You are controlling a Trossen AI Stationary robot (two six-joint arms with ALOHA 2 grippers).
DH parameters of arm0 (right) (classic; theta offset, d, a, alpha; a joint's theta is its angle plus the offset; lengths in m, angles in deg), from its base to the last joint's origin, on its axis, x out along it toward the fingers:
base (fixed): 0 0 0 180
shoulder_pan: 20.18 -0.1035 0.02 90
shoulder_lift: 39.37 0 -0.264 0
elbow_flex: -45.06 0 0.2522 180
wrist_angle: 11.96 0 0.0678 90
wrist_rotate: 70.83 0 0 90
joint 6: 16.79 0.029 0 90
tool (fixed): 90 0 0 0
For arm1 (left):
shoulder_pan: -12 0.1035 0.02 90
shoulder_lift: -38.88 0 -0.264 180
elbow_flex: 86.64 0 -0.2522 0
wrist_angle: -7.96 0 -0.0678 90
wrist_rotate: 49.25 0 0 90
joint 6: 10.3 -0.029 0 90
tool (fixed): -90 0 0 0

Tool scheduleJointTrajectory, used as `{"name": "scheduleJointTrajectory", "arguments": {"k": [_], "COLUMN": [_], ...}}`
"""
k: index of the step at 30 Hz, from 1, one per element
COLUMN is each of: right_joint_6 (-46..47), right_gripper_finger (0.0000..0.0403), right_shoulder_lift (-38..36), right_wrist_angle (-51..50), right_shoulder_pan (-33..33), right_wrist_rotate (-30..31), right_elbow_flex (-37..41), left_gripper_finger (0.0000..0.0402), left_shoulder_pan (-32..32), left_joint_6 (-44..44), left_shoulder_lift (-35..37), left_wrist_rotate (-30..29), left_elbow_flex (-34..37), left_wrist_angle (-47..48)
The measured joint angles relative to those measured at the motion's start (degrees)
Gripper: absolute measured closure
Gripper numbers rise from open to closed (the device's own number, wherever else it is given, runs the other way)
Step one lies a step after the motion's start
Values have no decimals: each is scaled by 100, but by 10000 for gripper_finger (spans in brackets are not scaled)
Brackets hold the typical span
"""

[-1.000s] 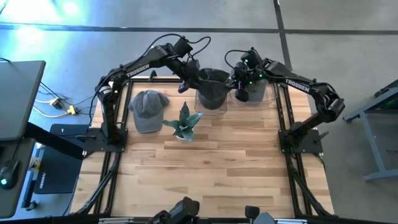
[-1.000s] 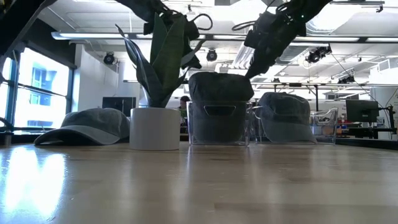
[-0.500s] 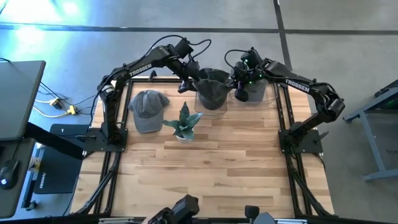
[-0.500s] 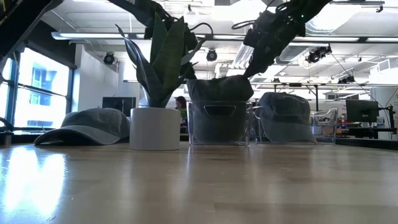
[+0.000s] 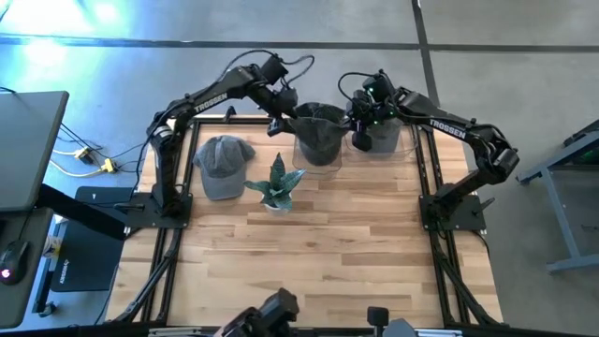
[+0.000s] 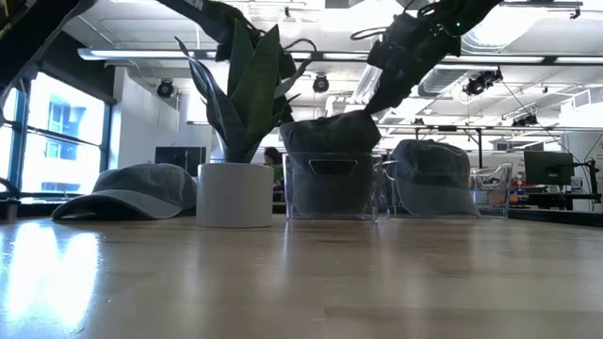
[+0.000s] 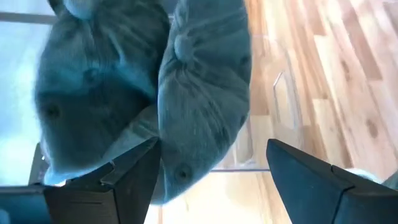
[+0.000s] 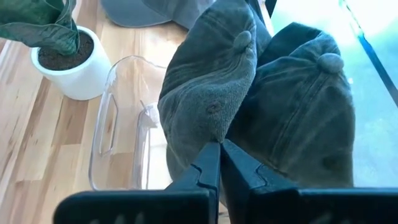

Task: Pick & Place hat
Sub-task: Put the green cap into the left transparent bin

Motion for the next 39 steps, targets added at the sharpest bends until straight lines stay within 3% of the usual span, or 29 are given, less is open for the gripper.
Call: {"name": "scheduleJointTrajectory", "arguments": {"k": [6, 14, 19, 24, 32, 39], "right_joint_6": [-13, -149, -145, 12, 436, 452], "right_gripper_finger": [398, 401, 395, 393, 386, 311], "right_shoulder_lift": [2, 7, 7, 0, -18, -213], "right_wrist_angle": [17, 679, 865, 1238, 1223, 1012], "right_shoulder_pan": [4, 75, 171, 236, 234, 232], "right_wrist_rotate": [9, 628, 1121, 1219, 1279, 1252], "right_elbow_flex": [0, 458, 570, 570, 570, 568], "left_gripper_finger": [143, 266, 337, 388, 390, 383], "left_shoulder_pan": [-124, -144, -149, -145, -149, -144], "left_joint_6": [-332, -562, -506, -261, -151, -144], "left_shoulder_lift": [-42, -60, -60, -60, -60, -60], "left_wrist_rotate": [-53, -1052, -1090, -1102, -1748, -1743], "left_elbow_flex": [5, 12, 12, 12, 12, 12], "left_wrist_angle": [249, 205, -12, -353, -691, -658]}}
